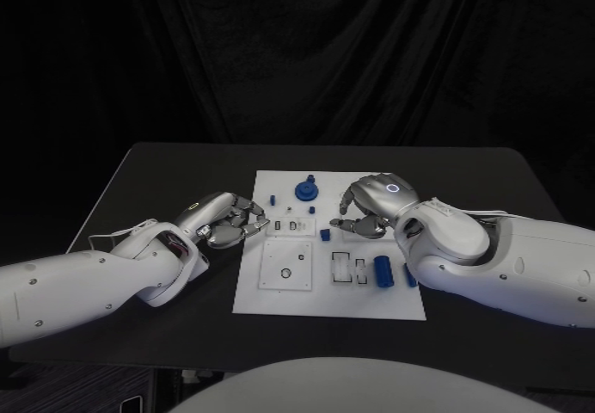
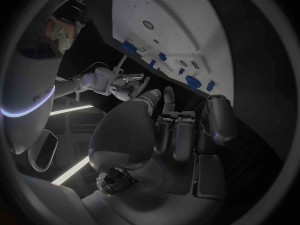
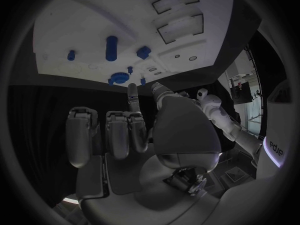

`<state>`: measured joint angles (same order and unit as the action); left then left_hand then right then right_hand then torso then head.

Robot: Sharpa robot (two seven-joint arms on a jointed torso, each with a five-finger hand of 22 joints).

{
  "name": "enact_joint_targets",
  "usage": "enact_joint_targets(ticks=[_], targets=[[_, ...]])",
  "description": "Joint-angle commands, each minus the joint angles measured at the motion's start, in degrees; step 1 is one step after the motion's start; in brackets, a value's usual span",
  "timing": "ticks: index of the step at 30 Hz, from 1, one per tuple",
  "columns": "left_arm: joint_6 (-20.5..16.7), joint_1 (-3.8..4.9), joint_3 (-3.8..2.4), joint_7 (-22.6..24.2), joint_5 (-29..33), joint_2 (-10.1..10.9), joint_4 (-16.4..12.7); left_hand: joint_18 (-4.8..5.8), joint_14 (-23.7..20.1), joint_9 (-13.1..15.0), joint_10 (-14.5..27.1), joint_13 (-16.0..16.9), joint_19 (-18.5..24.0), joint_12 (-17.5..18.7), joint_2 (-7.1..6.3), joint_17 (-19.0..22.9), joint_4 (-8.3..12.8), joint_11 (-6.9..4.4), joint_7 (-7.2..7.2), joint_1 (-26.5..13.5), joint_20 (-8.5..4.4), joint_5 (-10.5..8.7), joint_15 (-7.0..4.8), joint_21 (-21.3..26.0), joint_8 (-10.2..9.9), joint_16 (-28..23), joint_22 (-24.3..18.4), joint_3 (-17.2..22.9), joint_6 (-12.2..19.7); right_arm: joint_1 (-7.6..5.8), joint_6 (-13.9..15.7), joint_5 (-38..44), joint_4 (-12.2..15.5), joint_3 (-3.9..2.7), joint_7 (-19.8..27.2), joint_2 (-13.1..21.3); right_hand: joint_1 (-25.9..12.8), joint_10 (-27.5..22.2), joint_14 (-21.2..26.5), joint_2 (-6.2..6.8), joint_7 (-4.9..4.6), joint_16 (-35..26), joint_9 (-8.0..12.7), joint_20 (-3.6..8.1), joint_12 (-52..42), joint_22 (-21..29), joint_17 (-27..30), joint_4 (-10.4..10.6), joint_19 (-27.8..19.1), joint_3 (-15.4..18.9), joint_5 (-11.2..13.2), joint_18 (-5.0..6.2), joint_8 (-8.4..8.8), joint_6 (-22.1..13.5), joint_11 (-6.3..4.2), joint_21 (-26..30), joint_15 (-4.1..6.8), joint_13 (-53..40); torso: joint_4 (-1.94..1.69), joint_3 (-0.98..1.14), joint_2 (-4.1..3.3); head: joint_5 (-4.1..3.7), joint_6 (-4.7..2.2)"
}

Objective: Assemble the parts on the task board

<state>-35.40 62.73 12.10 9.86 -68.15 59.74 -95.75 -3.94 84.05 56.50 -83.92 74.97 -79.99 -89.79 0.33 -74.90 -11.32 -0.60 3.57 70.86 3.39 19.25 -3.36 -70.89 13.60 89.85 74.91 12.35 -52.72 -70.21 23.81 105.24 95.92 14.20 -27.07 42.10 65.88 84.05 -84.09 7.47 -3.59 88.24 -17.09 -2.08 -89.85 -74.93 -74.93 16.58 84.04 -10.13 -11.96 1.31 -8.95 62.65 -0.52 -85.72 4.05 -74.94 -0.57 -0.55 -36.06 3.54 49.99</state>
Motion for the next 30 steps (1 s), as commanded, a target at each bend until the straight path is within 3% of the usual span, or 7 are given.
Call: enact_joint_targets(ticks=[1,7,12,13,17,22,30], targets=[[1.8,0.20,-0.03,1.9,0.3,0.1,-0.3,-0.21,5.9,-0.1,-6.1,15.0,-0.2,-0.2,0.00,-15.1,-0.2,0.25,-0.01,0.7,-0.01,0.34,0.29,-0.2,0.3,0.2,9.7,0.1,-0.5,0.78,-5.8,4.4,-0.4,-0.03,-6.5,-1.0,-1.4,5.9,-5.6,-0.04,0.32,0.1,-1.0,0.51,-0.1,-14.0,-13.5,0.2,5.0,-0.1,-0.2,-0.47,-0.68,0.9,-0.56,-0.5,0.63,-15.1,-0.13,-0.67,-0.59,-0.25,0.01],[2.1,0.21,-0.03,1.7,0.3,0.3,-0.6,-0.18,5.9,-0.2,-6.1,15.0,-0.3,-0.2,-0.03,-15.1,-0.3,0.24,-0.01,0.7,-0.02,0.51,0.27,-0.3,0.3,0.2,9.7,0.1,-0.7,2.27,-7.3,5.0,-1.6,-0.04,-7.9,-2.7,-4.4,5.9,-5.6,-0.17,0.50,0.2,-2.4,0.74,-0.1,-14.0,-13.6,0.3,5.0,-0.2,-0.6,-0.51,-0.90,0.6,-0.76,-0.9,0.81,-15.1,-0.41,-1.11,-0.96,-0.99,0.01],[2.4,0.21,-0.03,1.5,0.3,0.5,-0.8,-0.18,5.9,-0.2,-6.1,15.0,-0.3,-0.2,-0.06,-15.1,-0.4,0.25,-0.02,0.7,-0.02,0.56,0.26,-0.3,0.3,0.2,9.7,0.0,-0.7,3.49,-7.2,5.9,-2.6,-0.06,-8.5,-3.7,-6.2,5.9,-5.6,-0.04,0.45,0.0,-2.9,0.72,-0.1,-14.0,-13.3,0.3,4.9,-0.2,-0.5,-0.45,-0.78,0.3,-0.71,-0.7,0.78,-15.1,-0.56,-1.27,-1.26,-1.16,0.01],[2.5,0.21,-0.03,1.5,0.3,0.5,-0.9,-0.18,5.9,-0.3,-6.1,15.0,-0.3,-0.2,-0.06,-15.1,-0.5,0.24,-0.03,0.7,-0.03,0.62,0.26,-0.4,0.3,0.2,9.7,0.0,-0.8,3.73,-7.2,6.1,-2.7,-0.06,-8.6,-3.9,-7.0,5.9,-5.6,0.06,0.49,0.0,-3.1,0.72,-0.1,-13.9,-13.3,0.4,4.8,-0.1,-0.2,-0.45,-0.84,0.4,-0.72,-0.7,0.79,-15.1,-0.53,-1.43,-1.24,-1.12,0.01],[2.7,0.21,-0.03,1.4,0.3,0.6,-0.9,-0.19,5.9,-0.3,-6.1,15.0,-0.2,-0.2,-0.07,-15.1,-0.5,0.22,-0.05,0.7,-0.03,0.71,0.25,-0.3,0.3,0.2,9.7,0.0,-0.9,4.27,-7.0,6.5,-3.3,-0.08,-8.9,-4.5,-8.8,5.9,-5.6,0.34,0.61,0.0,-3.8,0.74,-0.1,-13.9,-13.3,0.4,4.8,-0.2,0.9,-0.44,-1.00,0.6,-0.84,-0.7,0.86,-15.1,-0.66,-1.41,-1.50,-1.54,0.01],[2.9,0.20,-0.03,1.3,0.3,0.5,-0.9,-0.19,5.9,-0.4,-6.1,15.0,-0.2,-0.2,-0.08,-15.1,-0.5,0.22,-0.06,0.7,-0.04,0.76,0.25,-0.3,0.4,0.2,9.7,0.0,-0.9,4.69,-6.7,6.8,-4.2,-0.10,-9.2,-5.4,-8.9,5.9,-5.6,0.29,0.63,0.0,-3.9,0.75,-0.1,-13.9,-13.2,0.3,4.7,-0.3,1.2,-0.41,-1.01,0.6,-0.86,-0.7,0.88,-15.1,-0.71,-1.67,-1.84,-1.82,0.01],[3.4,0.20,-0.02,0.8,0.3,0.4,-0.6,-0.21,5.9,-0.4,-6.1,15.0,-0.2,-0.2,-0.10,-15.1,-0.6,0.21,-0.07,0.7,-0.04,0.81,0.24,-0.3,0.4,0.2,9.7,-0.1,-1.0,4.89,-7.1,6.8,-5.1,-0.13,-10.1,-6.3,-8.9,5.9,-5.5,-0.13,0.56,-0.3,-4.3,0.75,-0.1,-13.8,-12.9,0.4,4.6,-0.8,0.3,-0.32,-0.79,0.3,-0.81,-0.3,0.86,-15.1,-0.61,-1.58,-1.72,-1.84,0.01]])
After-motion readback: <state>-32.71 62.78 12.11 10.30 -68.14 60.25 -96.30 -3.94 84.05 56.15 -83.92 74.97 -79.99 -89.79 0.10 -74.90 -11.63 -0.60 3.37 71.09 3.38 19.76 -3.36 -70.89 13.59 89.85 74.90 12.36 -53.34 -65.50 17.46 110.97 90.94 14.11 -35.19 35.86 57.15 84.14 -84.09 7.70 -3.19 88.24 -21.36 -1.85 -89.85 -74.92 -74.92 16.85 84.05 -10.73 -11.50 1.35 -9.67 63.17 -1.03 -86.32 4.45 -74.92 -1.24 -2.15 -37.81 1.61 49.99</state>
